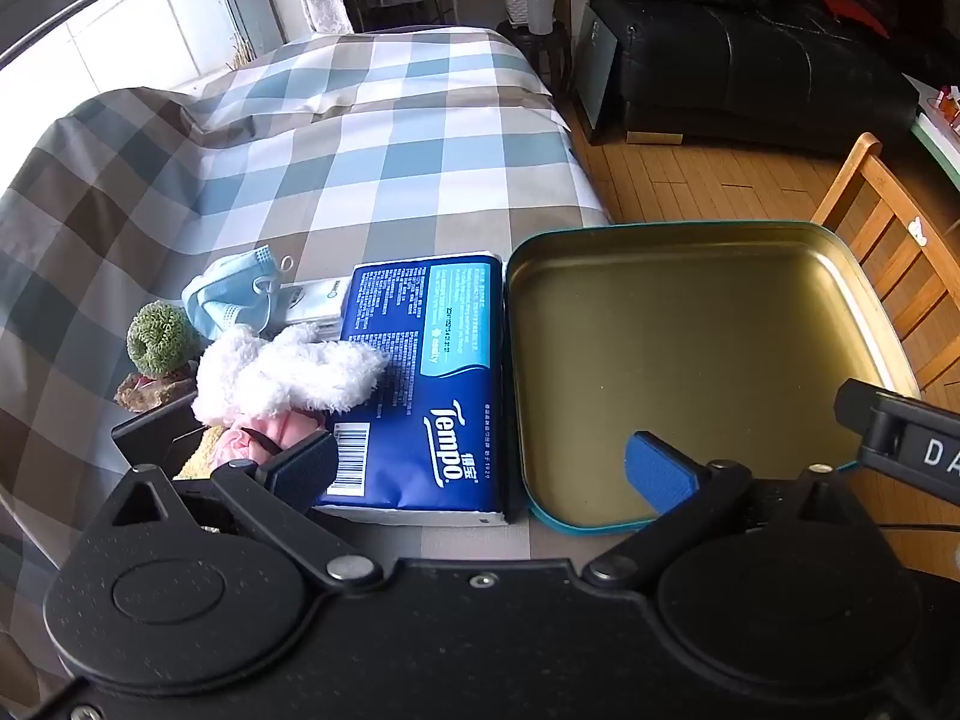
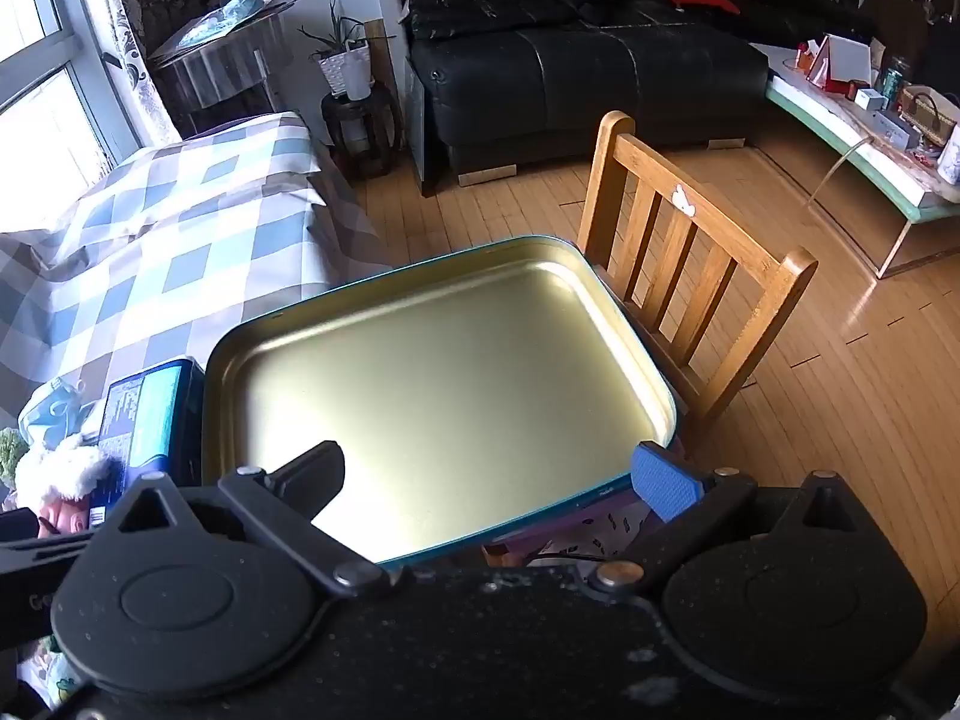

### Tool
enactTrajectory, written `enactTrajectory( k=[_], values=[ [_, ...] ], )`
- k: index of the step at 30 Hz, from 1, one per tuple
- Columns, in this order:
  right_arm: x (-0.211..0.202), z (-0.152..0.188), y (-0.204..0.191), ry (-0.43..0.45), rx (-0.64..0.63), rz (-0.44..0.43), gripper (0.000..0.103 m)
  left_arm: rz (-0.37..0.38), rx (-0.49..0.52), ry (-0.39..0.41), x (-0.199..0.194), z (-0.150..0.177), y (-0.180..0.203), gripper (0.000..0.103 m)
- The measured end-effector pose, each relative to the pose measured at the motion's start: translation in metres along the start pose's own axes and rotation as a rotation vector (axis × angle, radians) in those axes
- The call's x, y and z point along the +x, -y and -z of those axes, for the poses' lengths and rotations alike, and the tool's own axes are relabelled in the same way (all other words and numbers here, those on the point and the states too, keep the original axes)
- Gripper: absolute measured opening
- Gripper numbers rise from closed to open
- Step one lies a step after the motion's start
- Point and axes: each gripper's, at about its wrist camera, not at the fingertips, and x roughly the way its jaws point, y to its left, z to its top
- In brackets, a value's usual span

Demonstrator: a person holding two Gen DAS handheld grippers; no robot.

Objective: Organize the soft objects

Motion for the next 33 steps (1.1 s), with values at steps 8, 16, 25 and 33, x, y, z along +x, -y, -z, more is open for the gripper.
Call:
enactTrajectory(
  k=[8,16,25,33],
  values=[
    [0.000,0.002,0.008,0.003,-0.027,-0.001,0.103,-0.017,0.009,0.003,0.000,0.001,0.003,0.099],
    [0.001,0.000,-0.002,-0.017,-0.015,0.019,0.103,-0.021,0.009,0.004,-0.001,0.004,0.000,0.099],
    [0.002,0.001,-0.001,-0.023,-0.011,0.017,0.103,-0.024,0.003,-0.006,0.003,0.004,-0.006,0.099],
    [0.004,0.001,-0.001,-0.028,-0.007,0.026,0.103,-0.027,0.005,-0.008,0.004,0.006,-0.006,0.099]
  ],
)
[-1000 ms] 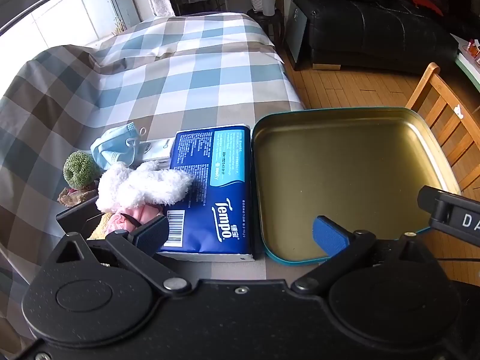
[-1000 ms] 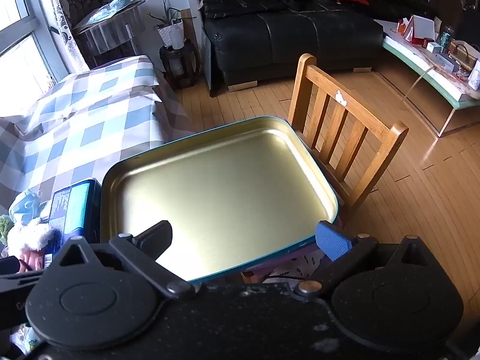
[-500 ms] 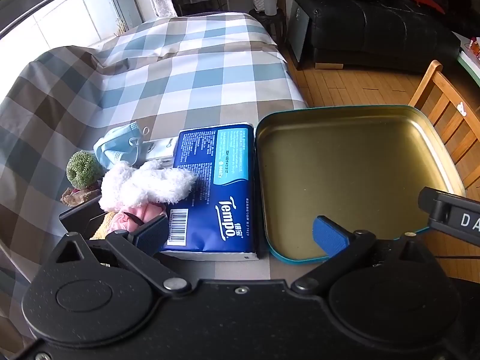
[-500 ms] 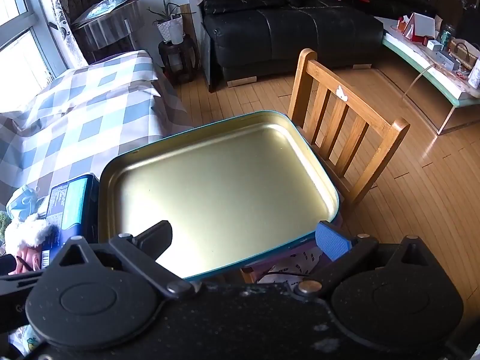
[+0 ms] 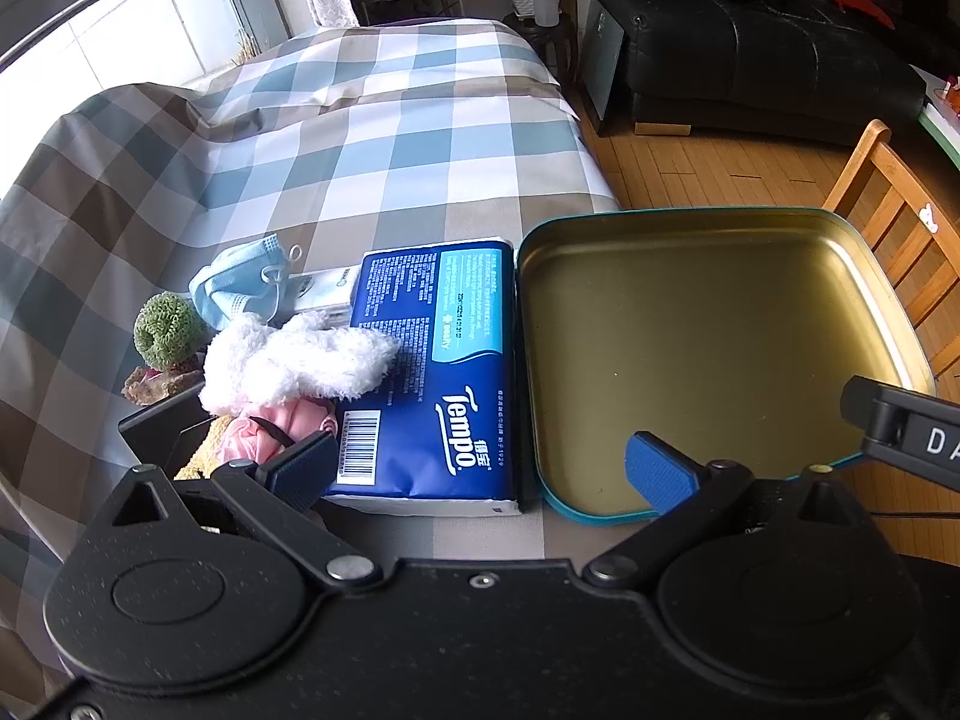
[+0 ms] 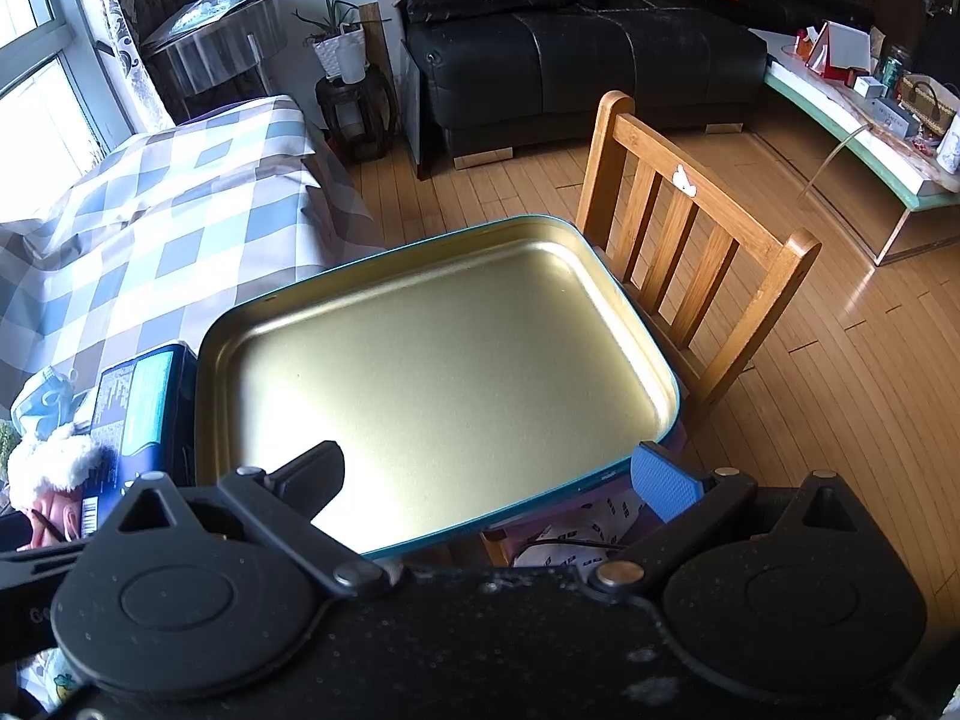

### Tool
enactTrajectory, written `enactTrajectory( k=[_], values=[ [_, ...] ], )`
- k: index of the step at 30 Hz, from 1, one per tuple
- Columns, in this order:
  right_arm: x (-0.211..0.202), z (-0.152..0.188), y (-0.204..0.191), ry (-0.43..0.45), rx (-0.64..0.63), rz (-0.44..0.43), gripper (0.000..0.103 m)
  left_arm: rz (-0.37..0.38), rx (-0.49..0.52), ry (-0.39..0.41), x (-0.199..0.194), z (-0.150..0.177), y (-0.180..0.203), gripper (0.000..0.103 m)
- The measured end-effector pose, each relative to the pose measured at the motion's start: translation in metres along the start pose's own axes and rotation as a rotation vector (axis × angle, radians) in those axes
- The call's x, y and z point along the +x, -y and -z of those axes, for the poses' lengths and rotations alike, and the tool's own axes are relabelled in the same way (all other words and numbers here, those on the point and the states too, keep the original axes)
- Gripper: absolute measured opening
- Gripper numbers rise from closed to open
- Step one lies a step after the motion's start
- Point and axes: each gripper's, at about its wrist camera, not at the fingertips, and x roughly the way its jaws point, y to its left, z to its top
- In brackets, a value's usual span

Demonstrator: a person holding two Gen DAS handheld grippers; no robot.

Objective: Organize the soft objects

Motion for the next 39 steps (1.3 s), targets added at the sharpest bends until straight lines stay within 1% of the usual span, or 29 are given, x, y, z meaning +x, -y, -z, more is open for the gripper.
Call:
enactTrajectory(
  k=[27,34,39],
  values=[
    [0.001,0.000,-0.001,-0.004,0.000,0.004,0.103,0.000,-0.006,-0.003,-0.001,0.002,-0.003,0.099],
    [-0.003,0.000,-0.005,0.021,-0.019,0.001,0.103,0.000,-0.035,0.022,-0.010,0.001,-0.021,0.099],
    [-0.014,0.003,-0.013,0.088,-0.052,-0.019,0.102,-0.007,-0.081,0.047,-0.015,-0.001,-0.050,0.099]
  ],
)
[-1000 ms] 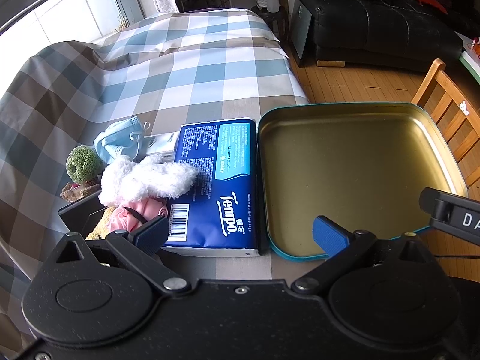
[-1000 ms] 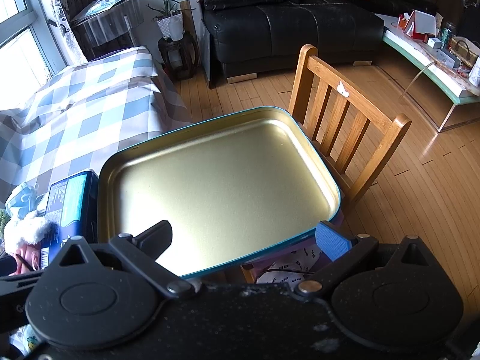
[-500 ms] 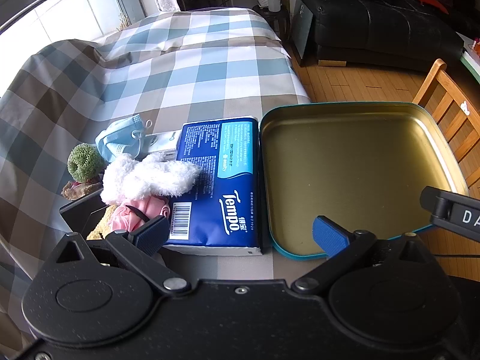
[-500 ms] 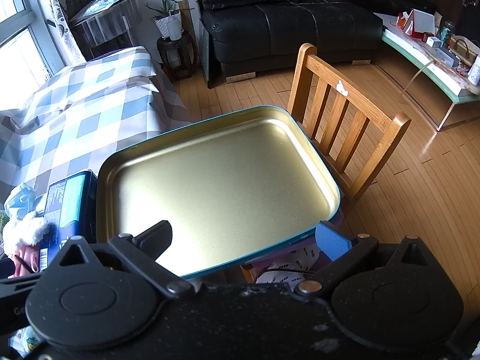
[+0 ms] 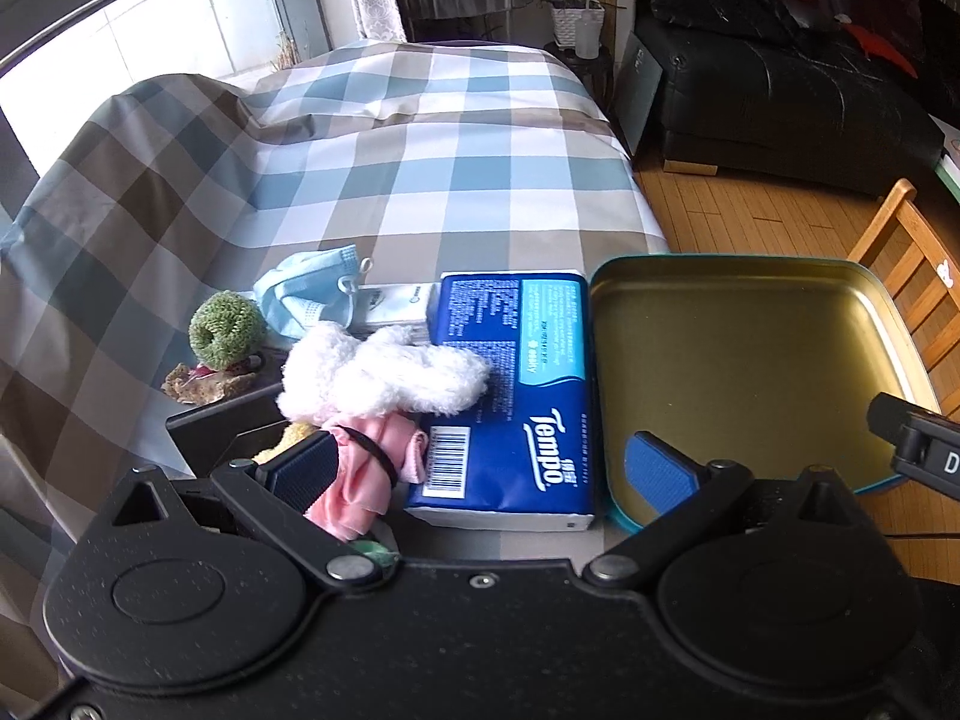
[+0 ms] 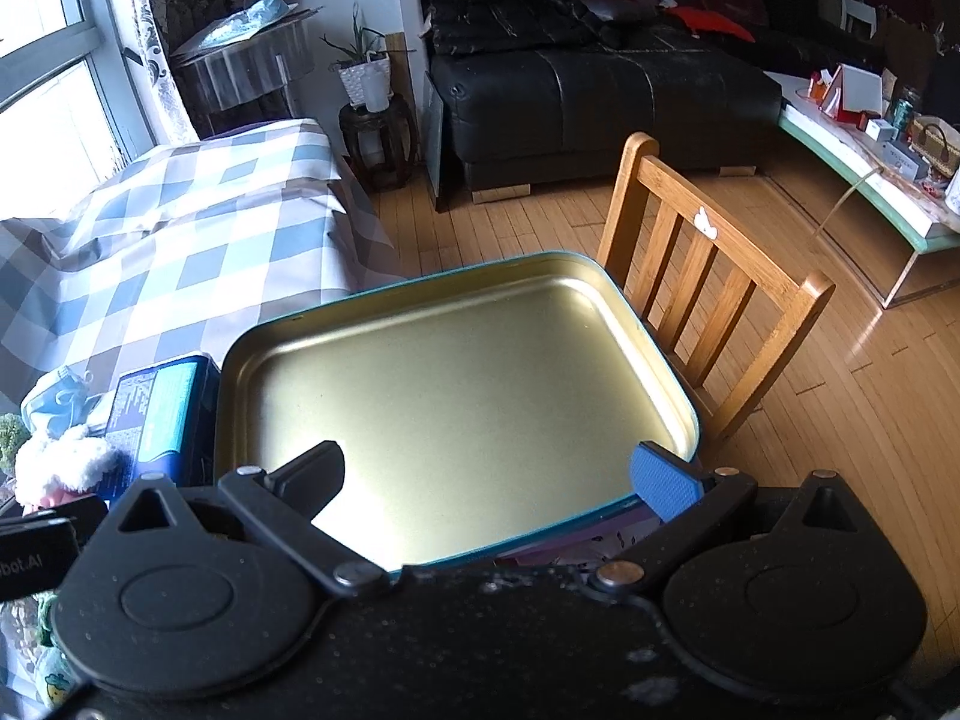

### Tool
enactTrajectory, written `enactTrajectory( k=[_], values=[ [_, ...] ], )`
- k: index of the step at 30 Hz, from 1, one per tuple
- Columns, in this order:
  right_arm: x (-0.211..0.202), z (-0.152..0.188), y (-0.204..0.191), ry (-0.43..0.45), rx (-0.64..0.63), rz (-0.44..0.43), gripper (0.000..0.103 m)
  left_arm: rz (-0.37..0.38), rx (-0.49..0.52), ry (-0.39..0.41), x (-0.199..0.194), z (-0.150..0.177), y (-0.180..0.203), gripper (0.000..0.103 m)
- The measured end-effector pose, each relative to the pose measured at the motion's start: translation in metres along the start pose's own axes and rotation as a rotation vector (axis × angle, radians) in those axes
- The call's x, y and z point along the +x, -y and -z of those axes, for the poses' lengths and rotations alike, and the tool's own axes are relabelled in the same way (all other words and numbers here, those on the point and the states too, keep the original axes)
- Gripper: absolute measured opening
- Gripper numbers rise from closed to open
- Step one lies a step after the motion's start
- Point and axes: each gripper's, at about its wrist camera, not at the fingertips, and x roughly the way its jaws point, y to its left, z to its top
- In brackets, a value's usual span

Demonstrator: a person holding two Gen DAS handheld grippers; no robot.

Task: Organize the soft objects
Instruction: 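Grasp the green round scrubber with the left gripper while the right grasps the white fluffy toy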

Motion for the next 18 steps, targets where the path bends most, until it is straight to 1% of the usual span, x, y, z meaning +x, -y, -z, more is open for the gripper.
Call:
enactTrajectory(
  k=[5,9,11,14,18],
  values=[
    [-0.021,0.005,-0.016,0.124,-0.069,-0.025,0.102,-0.024,-0.067,0.018,0.000,-0.006,-0.043,0.099],
    [-0.032,0.011,-0.029,0.194,-0.117,-0.024,0.102,-0.062,-0.118,0.040,0.000,-0.012,-0.079,0.099],
    [-0.036,0.015,-0.035,0.217,-0.141,-0.033,0.102,-0.080,-0.134,0.055,0.000,-0.014,-0.098,0.099],
    [-0.042,0.021,-0.043,0.226,-0.168,-0.075,0.102,-0.112,-0.151,0.070,0.001,-0.016,-0.121,0.099],
    [-0.047,0.032,-0.060,0.226,-0.204,-0.106,0.102,-0.129,-0.170,0.060,0.006,-0.017,-0.146,0.099]
  ],
)
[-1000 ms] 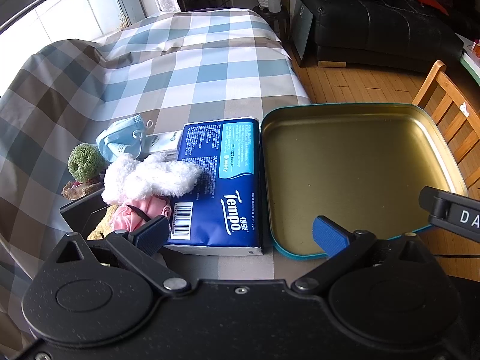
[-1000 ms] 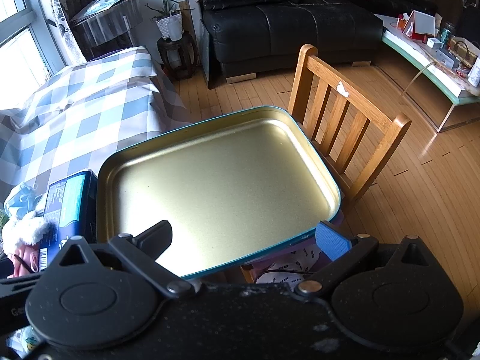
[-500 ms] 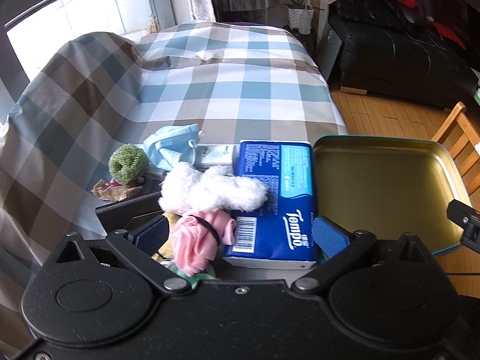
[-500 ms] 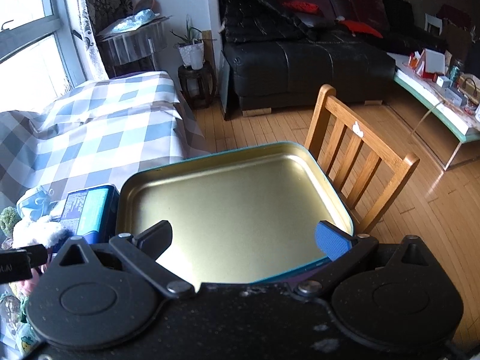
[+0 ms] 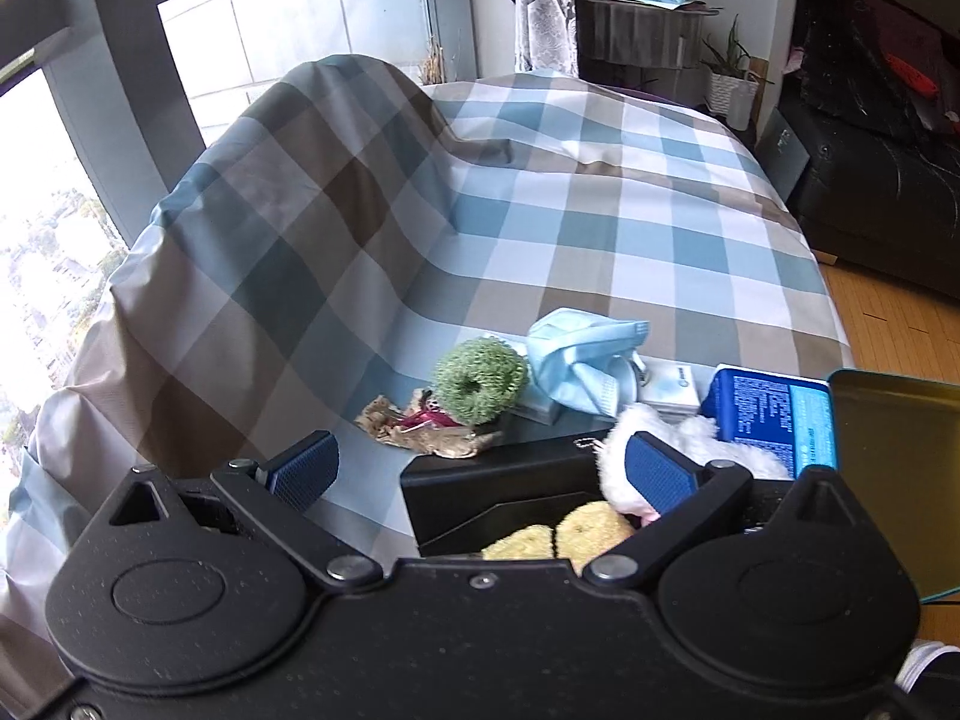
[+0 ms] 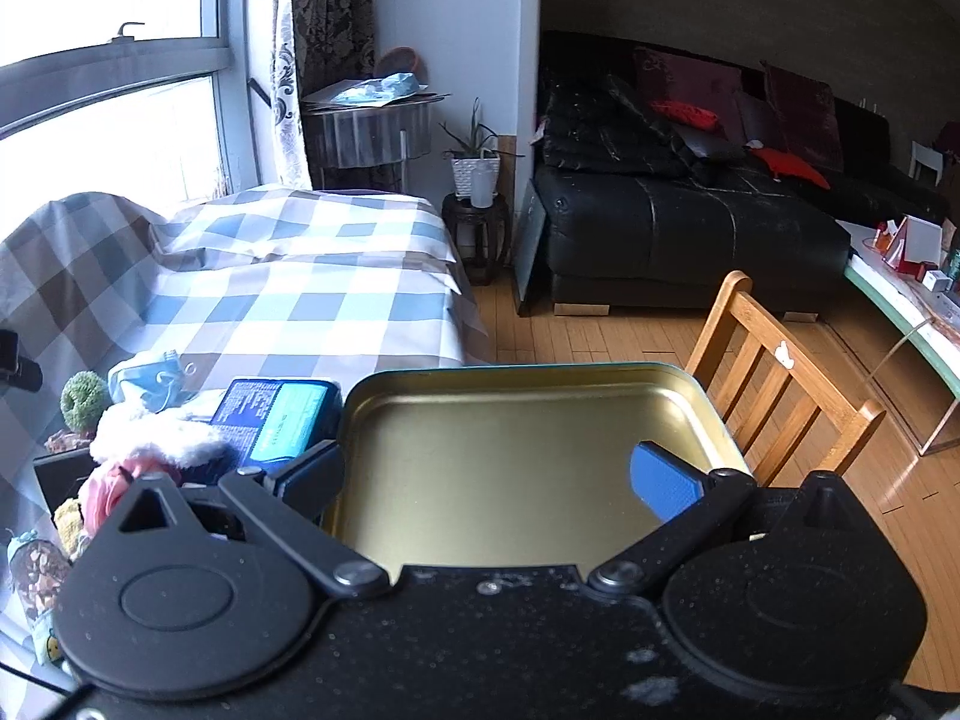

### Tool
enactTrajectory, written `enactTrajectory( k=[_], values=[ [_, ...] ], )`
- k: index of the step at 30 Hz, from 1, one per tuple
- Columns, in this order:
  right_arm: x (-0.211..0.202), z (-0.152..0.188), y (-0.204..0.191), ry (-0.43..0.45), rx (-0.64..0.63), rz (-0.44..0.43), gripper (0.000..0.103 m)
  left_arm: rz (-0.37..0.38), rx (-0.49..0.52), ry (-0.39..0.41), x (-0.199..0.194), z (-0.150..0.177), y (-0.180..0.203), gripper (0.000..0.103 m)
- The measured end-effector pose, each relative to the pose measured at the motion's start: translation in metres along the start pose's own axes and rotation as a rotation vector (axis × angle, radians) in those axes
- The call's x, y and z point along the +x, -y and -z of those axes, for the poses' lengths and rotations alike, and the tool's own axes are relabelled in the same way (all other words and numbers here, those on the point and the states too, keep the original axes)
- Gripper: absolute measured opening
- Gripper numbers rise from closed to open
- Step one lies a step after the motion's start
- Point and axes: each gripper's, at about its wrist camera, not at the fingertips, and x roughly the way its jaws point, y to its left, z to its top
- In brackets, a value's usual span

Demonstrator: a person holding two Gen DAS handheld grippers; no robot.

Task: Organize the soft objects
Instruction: 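Grasp the green round scrubber with the left gripper while the right grasps the white fluffy toy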

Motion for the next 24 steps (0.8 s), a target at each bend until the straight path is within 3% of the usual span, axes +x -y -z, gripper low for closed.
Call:
enactTrajectory(
  k=[11,17,24],
  values=[
    [-0.006,0.019,-0.071,-0.074,-0.035,-0.192,0.099,-0.011,-0.113,-0.027,0.025,-0.012,-0.052,0.098],
    [0.006,0.020,-0.119,-0.124,-0.064,-0.281,0.094,0.042,-0.148,-0.086,0.044,-0.015,-0.063,0.090],
    [0.031,0.010,-0.159,-0.149,-0.093,-0.314,0.093,0.068,-0.144,-0.091,0.061,-0.024,-0.065,0.089]
  ],
)
